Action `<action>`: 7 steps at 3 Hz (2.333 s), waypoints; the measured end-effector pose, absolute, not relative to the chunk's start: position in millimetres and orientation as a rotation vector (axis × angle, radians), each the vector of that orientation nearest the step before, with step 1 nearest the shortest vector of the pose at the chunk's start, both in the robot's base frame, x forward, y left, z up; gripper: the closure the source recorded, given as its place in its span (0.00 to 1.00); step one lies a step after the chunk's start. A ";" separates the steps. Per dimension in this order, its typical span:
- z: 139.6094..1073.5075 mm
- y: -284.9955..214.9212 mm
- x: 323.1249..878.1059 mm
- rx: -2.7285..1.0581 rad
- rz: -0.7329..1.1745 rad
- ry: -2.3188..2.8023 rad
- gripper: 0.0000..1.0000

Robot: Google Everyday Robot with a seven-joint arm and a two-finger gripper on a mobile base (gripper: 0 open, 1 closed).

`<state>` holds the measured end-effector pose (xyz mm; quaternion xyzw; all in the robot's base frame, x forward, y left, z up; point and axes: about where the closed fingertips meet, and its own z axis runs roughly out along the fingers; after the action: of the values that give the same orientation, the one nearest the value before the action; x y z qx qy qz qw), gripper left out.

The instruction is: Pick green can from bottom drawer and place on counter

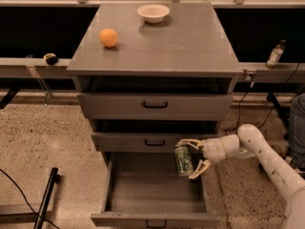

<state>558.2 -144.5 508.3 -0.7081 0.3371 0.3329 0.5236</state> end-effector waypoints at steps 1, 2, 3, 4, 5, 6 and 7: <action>551.5 -129.5 559.6 -1.716 0.735 0.787 1.00; 605.8 -123.6 551.9 -1.751 0.650 0.716 1.00; 649.3 -124.0 548.8 -1.780 0.550 0.689 1.00; 667.8 -127.7 550.3 -1.770 0.512 0.666 1.00; 668.1 -127.6 550.3 -1.770 0.511 0.665 1.00; 717.4 -116.0 555.0 -1.831 0.425 0.556 1.00; 800.4 -95.6 548.6 -1.894 0.303 0.418 1.00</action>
Offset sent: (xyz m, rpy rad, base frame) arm -0.0152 0.0214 0.1702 -0.0379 -0.2838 0.0007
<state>548.6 -95.6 800.4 -0.8020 0.1770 0.1285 0.5558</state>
